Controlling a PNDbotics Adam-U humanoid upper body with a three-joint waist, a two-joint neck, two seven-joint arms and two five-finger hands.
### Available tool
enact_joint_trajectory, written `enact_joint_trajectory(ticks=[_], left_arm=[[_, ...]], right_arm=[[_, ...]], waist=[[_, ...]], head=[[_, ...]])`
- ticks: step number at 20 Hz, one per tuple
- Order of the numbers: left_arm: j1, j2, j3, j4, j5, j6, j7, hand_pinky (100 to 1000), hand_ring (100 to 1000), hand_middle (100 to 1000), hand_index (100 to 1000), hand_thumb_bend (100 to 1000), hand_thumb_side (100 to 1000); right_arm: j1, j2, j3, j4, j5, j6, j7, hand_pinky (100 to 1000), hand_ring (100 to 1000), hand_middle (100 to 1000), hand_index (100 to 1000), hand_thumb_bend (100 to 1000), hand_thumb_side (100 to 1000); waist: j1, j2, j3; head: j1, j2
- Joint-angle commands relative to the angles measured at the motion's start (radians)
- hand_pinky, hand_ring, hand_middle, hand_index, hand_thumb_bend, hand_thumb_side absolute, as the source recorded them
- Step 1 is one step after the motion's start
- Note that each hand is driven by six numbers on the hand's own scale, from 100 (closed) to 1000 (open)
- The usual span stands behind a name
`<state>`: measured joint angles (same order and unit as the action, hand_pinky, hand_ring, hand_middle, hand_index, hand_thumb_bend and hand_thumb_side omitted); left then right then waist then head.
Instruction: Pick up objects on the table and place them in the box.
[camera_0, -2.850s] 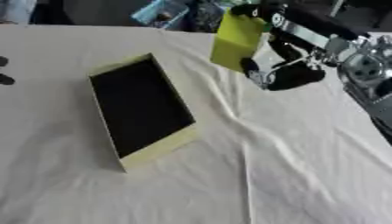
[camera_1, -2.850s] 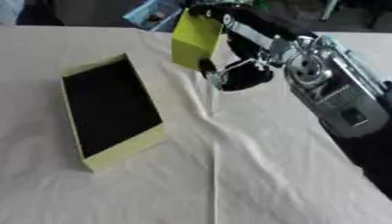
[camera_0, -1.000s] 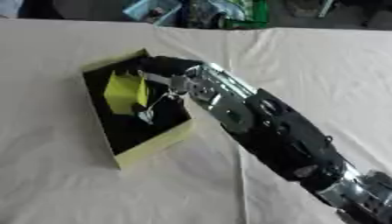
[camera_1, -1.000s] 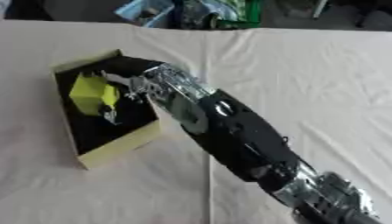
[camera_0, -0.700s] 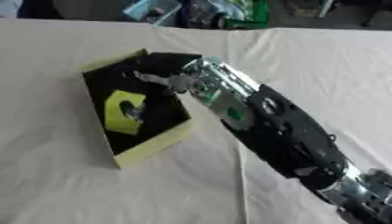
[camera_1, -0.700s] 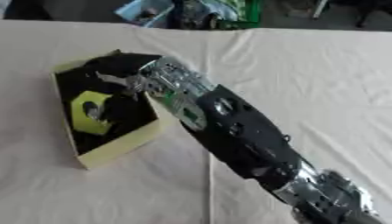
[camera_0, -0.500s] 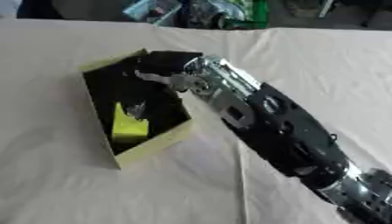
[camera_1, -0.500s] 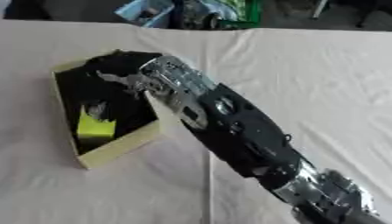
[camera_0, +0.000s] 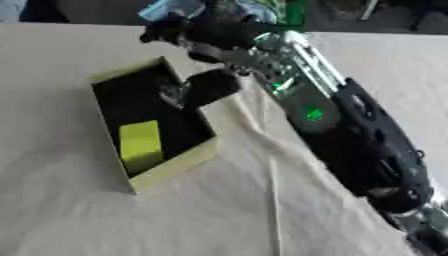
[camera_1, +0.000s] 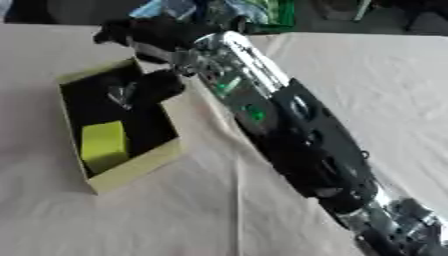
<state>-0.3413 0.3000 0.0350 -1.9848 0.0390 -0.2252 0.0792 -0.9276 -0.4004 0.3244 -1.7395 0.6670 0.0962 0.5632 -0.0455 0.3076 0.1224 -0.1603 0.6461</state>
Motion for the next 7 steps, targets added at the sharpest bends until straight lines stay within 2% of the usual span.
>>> enact_joint_trajectory(ticks=[1,4,7], left_arm=[[-0.002,0.018,0.012,-0.015,-0.008,0.001,0.01,534,644,678,687,100,637],[0.002,0.018,0.018,-0.015,-0.011,0.005,0.019,534,643,677,685,100,637],[0.005,0.02,0.021,-0.015,-0.015,0.007,0.027,533,642,677,685,100,640]], right_arm=[[0.031,-0.095,-0.086,-0.139,-0.134,0.091,-0.108,631,752,795,907,100,474],[0.105,-0.168,-0.152,-0.237,-0.282,0.164,-0.25,584,704,756,879,100,430],[0.167,-0.23,-0.205,-0.258,-0.395,0.155,-0.373,560,672,718,853,100,432]], waist=[[0.007,-0.037,-0.006],[0.011,-0.039,-0.016],[0.018,-0.041,-0.028]], head=[[0.016,-0.003],[0.033,-0.002],[0.052,0.0]])
